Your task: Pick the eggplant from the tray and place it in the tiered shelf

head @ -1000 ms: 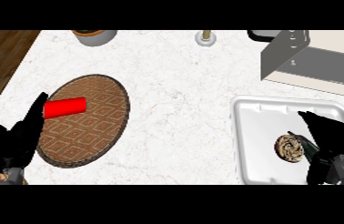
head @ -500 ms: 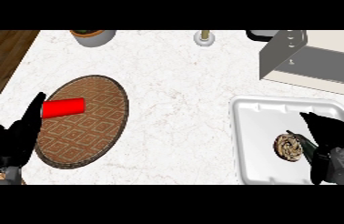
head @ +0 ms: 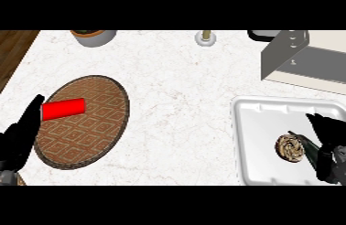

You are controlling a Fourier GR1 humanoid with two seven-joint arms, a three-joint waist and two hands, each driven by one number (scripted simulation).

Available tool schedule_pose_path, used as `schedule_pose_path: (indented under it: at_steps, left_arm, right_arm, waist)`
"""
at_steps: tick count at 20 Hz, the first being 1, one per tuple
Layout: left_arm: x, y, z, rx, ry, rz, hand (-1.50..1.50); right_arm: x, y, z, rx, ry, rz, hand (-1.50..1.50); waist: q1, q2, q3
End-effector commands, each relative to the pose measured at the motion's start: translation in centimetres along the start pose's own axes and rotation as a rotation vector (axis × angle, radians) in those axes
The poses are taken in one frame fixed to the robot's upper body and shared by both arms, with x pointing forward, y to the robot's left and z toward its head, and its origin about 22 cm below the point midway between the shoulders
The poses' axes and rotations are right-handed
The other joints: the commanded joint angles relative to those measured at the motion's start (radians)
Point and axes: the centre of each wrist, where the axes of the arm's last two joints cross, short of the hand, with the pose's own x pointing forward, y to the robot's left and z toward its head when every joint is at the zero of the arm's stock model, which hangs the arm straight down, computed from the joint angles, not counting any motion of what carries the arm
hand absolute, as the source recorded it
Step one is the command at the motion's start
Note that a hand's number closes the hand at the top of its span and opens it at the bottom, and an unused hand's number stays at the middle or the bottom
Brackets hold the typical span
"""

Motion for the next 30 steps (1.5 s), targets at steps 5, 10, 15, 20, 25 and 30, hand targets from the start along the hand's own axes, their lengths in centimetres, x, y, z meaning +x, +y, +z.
schedule_pose_path:
  at_steps: [5, 10, 15, 20, 25, 30]
  left_arm:
    - [-0.4, -1.9, 0.2, -0.027, 0.026, 0.018, 0.0]
    - [-0.5, -0.1, -0.5, -0.036, 0.029, 0.014, 0.0]
    - [0.7, -1.5, -0.2, -0.013, 0.005, -0.001, 0.0]
    - [0.3, -0.3, -0.8, -0.027, 0.031, 0.012, 0.0]
    - [0.3, -2.5, -0.4, -0.024, 0.026, 0.015, 0.0]
    - [-0.6, -1.2, -0.9, -0.012, 0.036, 0.027, 0.0]
  right_arm:
    - [0.0, 3.3, -3.3, -0.01, -0.017, 0.001, -1.5]
    - [-0.5, 3.3, -4.3, 0.018, -0.015, -0.007, -1.5]
    - [0.6, 4.3, -2.4, 0.048, -0.016, -0.085, 1.5]
    - [-0.8, 6.0, -2.8, 0.03, -0.066, 0.023, 1.5]
    - [-1.3, 4.4, -3.8, -0.058, -0.076, 0.042, 1.5]
    - [-1.1, 0.8, -1.2, -0.192, -0.107, -0.005, 1.5]
  waist:
    - [0.001, 0.004, -0.004]
    - [-0.002, 0.003, -0.004]
    - [-0.006, 0.002, -0.004]
    - [-0.009, 0.002, -0.004]
    - [-0.005, 0.003, -0.004]
    - [-0.012, 0.002, -0.005]
